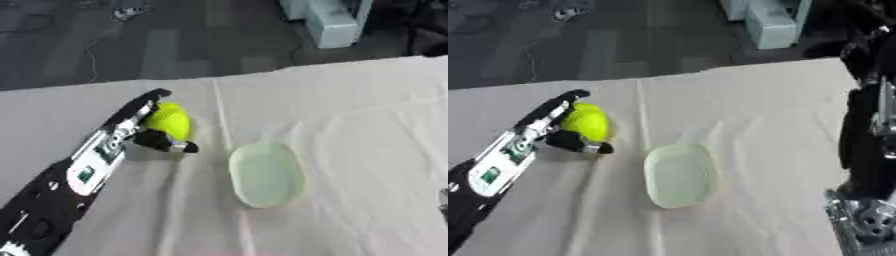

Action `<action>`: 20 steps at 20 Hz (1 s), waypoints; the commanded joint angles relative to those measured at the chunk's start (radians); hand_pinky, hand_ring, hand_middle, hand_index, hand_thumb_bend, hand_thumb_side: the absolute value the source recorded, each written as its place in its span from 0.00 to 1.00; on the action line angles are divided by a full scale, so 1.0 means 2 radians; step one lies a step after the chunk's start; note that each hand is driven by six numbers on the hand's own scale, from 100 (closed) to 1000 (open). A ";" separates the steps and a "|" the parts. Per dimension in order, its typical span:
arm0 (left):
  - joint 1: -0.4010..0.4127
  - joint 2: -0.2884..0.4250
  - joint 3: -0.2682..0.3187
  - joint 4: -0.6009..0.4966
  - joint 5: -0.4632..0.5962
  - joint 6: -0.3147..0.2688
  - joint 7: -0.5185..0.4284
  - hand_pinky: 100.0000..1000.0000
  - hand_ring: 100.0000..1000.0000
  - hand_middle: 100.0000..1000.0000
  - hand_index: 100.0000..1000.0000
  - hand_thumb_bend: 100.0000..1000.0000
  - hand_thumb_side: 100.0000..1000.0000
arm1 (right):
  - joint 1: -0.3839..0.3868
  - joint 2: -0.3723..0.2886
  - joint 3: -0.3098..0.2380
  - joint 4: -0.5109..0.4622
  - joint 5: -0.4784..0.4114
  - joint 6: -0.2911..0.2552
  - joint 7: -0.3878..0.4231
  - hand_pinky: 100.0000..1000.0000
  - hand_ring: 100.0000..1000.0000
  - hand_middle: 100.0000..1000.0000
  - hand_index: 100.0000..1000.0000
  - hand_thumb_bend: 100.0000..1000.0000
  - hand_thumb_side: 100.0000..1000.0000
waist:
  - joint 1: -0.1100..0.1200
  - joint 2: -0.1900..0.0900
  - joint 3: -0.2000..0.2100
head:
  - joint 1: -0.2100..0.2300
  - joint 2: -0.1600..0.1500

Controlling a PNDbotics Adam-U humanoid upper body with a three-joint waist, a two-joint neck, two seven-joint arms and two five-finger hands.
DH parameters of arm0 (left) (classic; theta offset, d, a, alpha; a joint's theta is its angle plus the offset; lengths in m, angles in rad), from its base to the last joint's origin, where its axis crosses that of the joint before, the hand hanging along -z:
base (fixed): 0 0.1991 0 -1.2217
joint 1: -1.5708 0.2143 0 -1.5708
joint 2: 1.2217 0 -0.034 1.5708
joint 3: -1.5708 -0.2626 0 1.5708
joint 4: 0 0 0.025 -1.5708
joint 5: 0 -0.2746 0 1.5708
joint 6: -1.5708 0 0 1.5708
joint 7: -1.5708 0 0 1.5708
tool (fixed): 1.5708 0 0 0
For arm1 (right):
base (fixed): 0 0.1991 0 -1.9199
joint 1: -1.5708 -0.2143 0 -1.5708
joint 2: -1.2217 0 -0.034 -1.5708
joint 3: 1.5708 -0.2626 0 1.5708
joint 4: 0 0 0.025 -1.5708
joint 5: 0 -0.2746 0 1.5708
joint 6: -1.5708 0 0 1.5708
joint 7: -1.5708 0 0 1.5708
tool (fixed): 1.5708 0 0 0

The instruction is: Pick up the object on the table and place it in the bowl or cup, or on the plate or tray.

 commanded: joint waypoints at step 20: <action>-0.037 0.000 0.004 0.028 -0.046 0.025 0.047 0.16 0.41 0.82 0.78 1.00 0.38 | -0.008 0.001 -0.001 -0.007 -0.004 -0.002 0.001 0.52 0.82 0.88 0.92 0.00 1.00 | 0.003 -0.009 -0.003 | 0.006 -0.010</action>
